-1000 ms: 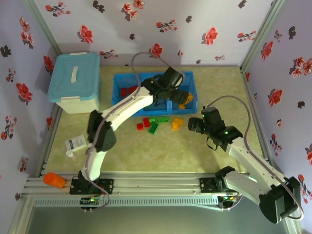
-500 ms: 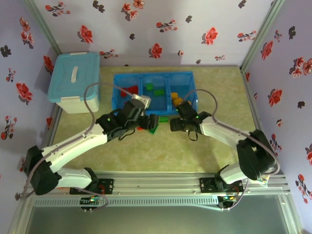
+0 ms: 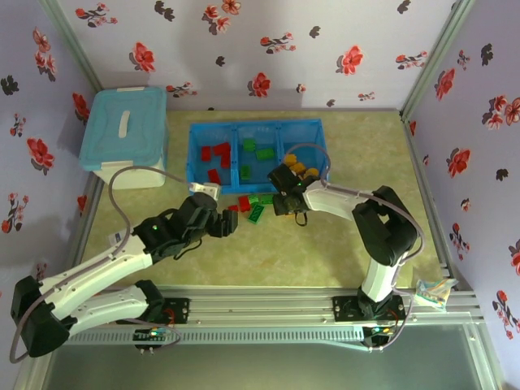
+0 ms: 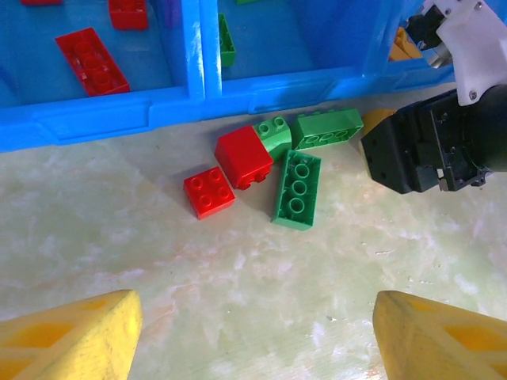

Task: Sort the legos into containers by color
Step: Pick up the lego from the center of the table.

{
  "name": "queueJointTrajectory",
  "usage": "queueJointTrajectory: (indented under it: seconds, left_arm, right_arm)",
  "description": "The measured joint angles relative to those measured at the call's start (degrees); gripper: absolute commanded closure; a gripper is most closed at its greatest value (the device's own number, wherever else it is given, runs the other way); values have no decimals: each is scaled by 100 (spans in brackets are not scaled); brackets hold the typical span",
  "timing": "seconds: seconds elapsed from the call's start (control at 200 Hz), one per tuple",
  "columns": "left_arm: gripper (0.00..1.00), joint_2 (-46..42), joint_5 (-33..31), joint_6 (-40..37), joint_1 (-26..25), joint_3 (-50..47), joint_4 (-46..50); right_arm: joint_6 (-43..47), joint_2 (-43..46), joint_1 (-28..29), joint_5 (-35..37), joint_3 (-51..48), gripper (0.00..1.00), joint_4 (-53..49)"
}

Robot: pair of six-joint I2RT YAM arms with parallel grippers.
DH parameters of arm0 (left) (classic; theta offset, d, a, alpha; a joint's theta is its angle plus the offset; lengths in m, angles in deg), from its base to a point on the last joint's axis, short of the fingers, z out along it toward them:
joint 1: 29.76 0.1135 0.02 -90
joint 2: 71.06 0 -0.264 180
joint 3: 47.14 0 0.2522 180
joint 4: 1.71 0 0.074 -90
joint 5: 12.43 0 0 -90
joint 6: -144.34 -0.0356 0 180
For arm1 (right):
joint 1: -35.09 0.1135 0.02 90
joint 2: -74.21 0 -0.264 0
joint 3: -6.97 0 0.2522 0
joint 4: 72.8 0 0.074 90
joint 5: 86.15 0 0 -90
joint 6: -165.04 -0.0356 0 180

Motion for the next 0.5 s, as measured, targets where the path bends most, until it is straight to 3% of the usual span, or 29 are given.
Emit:
queueJointTrajectory:
  seconds: [0.075,0.205,0.35,0.5]
  left_arm:
    - [24,0,-28,9,0,-39,4]
    - [25,0,-42,22,0,-72,50]
    - [26,0,-42,35,-2,-127,59]
    - [26,0,-48,96,-101,-181,94]
  right_arm:
    - [-50,-92,81,59,68,73,-37]
    - [-28,-107,203,227,229,81,-234]
    - [44,31,243,356,439,84,-553]
    - [203,321,234,647,927,80,-927]
